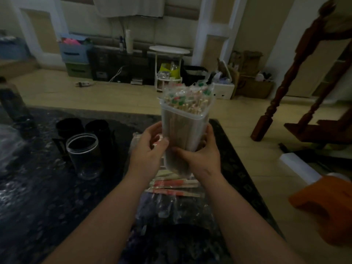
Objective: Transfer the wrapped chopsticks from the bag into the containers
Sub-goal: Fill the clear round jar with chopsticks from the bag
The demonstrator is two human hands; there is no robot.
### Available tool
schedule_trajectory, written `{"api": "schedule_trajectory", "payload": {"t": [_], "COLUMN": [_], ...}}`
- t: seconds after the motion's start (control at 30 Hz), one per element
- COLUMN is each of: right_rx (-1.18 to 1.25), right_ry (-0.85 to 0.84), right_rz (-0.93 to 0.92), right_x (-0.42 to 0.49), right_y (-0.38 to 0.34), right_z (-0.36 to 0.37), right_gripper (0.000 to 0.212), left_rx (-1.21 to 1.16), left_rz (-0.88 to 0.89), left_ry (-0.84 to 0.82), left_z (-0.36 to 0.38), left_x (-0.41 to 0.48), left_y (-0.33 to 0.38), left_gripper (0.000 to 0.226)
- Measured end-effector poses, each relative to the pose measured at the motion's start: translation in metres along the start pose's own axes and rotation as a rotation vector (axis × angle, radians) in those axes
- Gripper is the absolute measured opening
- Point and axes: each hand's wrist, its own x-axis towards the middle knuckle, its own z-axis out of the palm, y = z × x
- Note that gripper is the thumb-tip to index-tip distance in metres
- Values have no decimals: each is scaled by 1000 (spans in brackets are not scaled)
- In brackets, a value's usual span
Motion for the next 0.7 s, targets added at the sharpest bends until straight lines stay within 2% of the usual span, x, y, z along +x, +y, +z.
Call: {"api": "schedule_trajectory", "payload": {"t": [0.07,0.33,0.7], "right_rx": [-25,-86,-122], "right_ry": [66,239,267], "right_rz": [23,118,230], "right_x": [19,83,133], "right_y": [10,56,139], "right_z": [-13,-79,-108], "right_gripper": [103,94,87], "left_rx": [58,293,337], "left_rz": [-26,-70,-156], "left_ry": [-16,-87,-220], "left_z": [18,82,154], "left_x": [14,70,109], "left_y": [2,-14,-66], "left_gripper": [39,60,58]}}
